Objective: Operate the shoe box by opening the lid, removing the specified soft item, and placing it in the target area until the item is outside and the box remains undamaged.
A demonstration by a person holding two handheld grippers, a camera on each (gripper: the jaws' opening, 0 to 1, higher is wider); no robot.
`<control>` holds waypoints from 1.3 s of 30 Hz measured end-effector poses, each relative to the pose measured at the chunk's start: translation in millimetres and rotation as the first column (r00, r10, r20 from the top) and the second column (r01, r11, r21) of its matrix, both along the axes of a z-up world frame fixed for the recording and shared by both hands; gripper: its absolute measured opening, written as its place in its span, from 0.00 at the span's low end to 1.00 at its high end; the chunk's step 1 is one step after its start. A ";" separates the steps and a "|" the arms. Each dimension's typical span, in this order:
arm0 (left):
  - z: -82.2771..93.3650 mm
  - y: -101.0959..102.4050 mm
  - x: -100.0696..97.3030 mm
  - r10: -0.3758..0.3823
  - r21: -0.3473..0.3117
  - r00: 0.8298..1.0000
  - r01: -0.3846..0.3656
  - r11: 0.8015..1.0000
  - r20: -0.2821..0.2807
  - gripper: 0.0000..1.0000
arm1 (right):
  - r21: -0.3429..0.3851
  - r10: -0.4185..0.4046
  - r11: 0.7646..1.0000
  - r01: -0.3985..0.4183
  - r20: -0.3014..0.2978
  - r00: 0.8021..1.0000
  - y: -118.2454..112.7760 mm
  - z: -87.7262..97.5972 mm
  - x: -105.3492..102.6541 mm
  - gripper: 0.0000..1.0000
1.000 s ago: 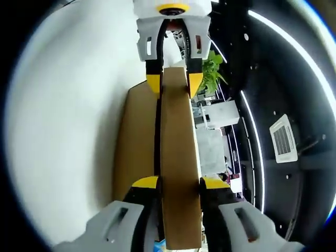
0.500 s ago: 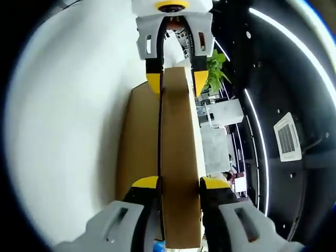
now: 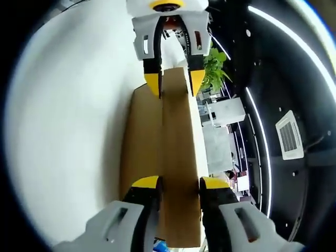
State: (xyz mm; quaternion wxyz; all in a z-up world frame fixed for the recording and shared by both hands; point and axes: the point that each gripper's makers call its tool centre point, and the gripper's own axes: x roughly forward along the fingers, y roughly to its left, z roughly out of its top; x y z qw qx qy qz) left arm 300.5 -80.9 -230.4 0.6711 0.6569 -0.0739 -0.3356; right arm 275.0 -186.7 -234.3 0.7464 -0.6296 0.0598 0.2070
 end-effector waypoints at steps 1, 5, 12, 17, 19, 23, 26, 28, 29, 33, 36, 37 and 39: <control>-1.6 -0.2 0.9 0.001 0.003 1.000 -0.001 1.000 0.003 0.33 | -0.003 0.000 1.000 0.000 0.001 1.000 0.0 -0.5 0.2 0.30; -9.6 -1.3 0.5 0.000 0.004 1.000 0.000 1.000 -0.013 0.30 | -0.003 -0.001 1.000 0.001 -0.008 1.000 -0.8 -6.9 0.1 0.29; -19.9 0.4 0.7 -0.001 0.011 1.000 0.002 1.000 -0.016 0.29 | -0.024 0.013 1.000 -0.013 0.005 1.000 -1.4 -18.0 -0.4 0.29; -24.6 -0.2 0.8 0.001 0.008 1.000 0.000 1.000 -0.022 0.30 | -0.038 0.014 0.999 -0.014 0.001 1.000 -1.7 -23.9 -0.1 0.29; -26.1 -0.5 0.9 0.003 0.005 1.000 -0.003 1.000 -0.023 0.30 | -0.036 0.013 0.999 -0.013 -0.001 1.000 -1.9 -24.6 0.0 0.30; -29.9 -0.9 0.9 0.006 0.009 1.000 -0.006 1.000 -0.014 0.31 | -0.024 0.003 1.000 -0.004 -0.012 1.000 -3.0 -26.0 -0.6 0.30; -32.0 -0.8 0.6 0.009 -0.010 0.999 -0.009 1.000 -0.035 0.30 | -0.052 -0.001 0.999 0.001 -0.003 1.000 -8.8 -26.8 0.8 0.34; -32.9 -0.8 0.4 0.011 -0.010 0.999 -0.011 1.000 -0.033 0.31 | -0.061 -0.022 0.998 0.022 -0.002 1.000 -15.0 -29.3 4.3 0.36; -34.1 -1.0 -0.1 0.011 -0.010 0.999 -0.012 1.000 -0.034 0.31 | -0.048 -0.021 0.999 0.021 -0.008 1.000 -14.5 -30.0 3.9 0.35; -39.0 -1.6 0.5 0.014 -0.019 0.999 -0.015 1.000 -0.036 0.33 | -0.074 -0.018 0.997 0.017 -0.003 1.000 -13.8 -35.6 4.1 0.31; -41.5 -2.6 0.9 0.015 -0.035 0.999 -0.017 0.999 -0.044 0.34 | -0.076 -0.019 0.997 0.020 0.004 1.000 -15.1 -36.9 4.9 0.31; -41.6 -2.8 0.9 0.017 -0.035 0.999 -0.018 0.999 -0.041 0.34 | -0.074 -0.021 0.997 0.021 0.008 1.000 -14.8 -36.8 4.6 0.31; -41.7 -3.1 1.3 0.021 -0.041 0.999 -0.023 0.999 -0.040 0.33 | -0.074 -0.022 0.997 0.023 0.017 1.000 -14.5 -37.9 4.4 0.31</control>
